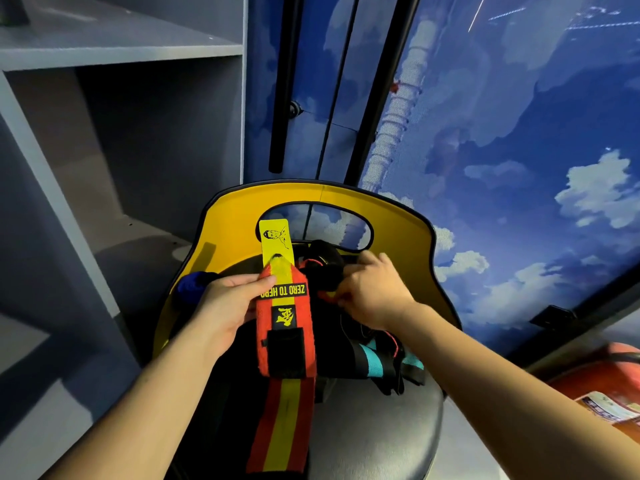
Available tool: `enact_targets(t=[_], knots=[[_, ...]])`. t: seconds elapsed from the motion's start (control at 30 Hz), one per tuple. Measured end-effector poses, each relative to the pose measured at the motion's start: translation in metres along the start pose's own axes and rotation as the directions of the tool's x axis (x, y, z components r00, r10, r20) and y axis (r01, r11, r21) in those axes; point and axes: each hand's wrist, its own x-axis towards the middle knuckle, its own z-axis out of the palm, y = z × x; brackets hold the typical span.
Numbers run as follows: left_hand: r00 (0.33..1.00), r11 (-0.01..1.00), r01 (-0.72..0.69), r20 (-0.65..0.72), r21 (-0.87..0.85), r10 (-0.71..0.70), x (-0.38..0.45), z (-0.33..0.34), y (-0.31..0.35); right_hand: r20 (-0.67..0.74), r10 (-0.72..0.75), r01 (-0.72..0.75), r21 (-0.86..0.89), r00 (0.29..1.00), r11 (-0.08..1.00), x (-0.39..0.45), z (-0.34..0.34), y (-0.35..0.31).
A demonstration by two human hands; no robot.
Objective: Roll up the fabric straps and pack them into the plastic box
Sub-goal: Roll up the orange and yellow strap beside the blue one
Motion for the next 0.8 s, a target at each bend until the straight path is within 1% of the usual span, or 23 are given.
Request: enact_targets(t=[0.03,0.1,0.17,0.2,0.27,0.33,0.37,0.43,0.53,0.6,0.63,0.7,0.73,0.8], knots=[[1.000,1.000,-0.001,-0.006,-0.004,0.001,0.001,0.000,0.000,-0.009,0.065,-0.064,0.104,0.998,0.993,0.001,-0.008,0.007],[1.000,1.000,-0.005,-0.018,-0.016,0.004,0.003,-0.001,0.000,-0.014,0.188,-0.175,0.305,0.982,0.936,0.004,-0.021,0.021],[1.000,1.000,-0.001,-0.018,-0.024,0.001,0.003,-0.001,0.001,0.039,0.292,-0.271,0.510,0.956,0.816,0.005,-0.033,0.032],[1.000,1.000,0.002,-0.016,-0.026,-0.002,0.003,0.000,0.002,0.085,0.329,-0.310,0.613,0.941,0.727,0.004,-0.039,0.036],[1.000,0.999,0.006,-0.010,-0.039,-0.006,0.003,0.000,0.003,0.150,0.372,-0.335,0.794,0.916,0.507,0.001,-0.051,0.041],[1.000,0.997,0.003,-0.009,-0.079,-0.004,0.004,-0.001,0.005,0.190,0.395,-0.306,0.917,0.899,0.255,-0.001,-0.059,0.044],[1.000,0.994,0.000,-0.012,-0.108,-0.001,0.003,-0.001,0.006,0.177,0.415,-0.274,0.943,0.893,0.187,-0.001,-0.062,0.045],[1.000,0.990,-0.008,-0.018,-0.142,0.005,0.002,0.000,0.008,0.150,0.462,-0.238,0.961,0.874,0.139,0.002,-0.064,0.050],[1.000,0.990,-0.019,-0.016,-0.140,0.017,0.000,0.003,0.011,0.187,0.482,-0.235,0.971,0.856,0.040,0.004,-0.069,0.057],[1.000,0.990,-0.013,-0.005,-0.138,0.013,-0.004,0.006,0.012,0.253,0.481,-0.264,0.963,0.840,-0.045,0.004,-0.071,0.059],[1.000,0.991,-0.007,0.004,-0.135,0.008,-0.006,0.008,0.013,0.307,0.488,-0.297,0.950,0.817,-0.101,0.004,-0.072,0.060],[0.999,0.990,0.012,0.036,-0.139,-0.007,-0.012,0.012,0.014,0.432,0.504,-0.367,0.902,0.748,-0.227,0.003,-0.079,0.056],[0.999,0.989,0.026,0.050,-0.142,-0.019,-0.014,0.015,0.013,0.472,0.510,-0.378,0.882,0.720,-0.282,0.002,-0.083,0.053],[0.997,0.989,0.048,0.066,-0.138,-0.039,-0.020,0.019,0.014,0.508,0.529,-0.392,0.861,0.679,-0.324,0.000,-0.084,0.051]])
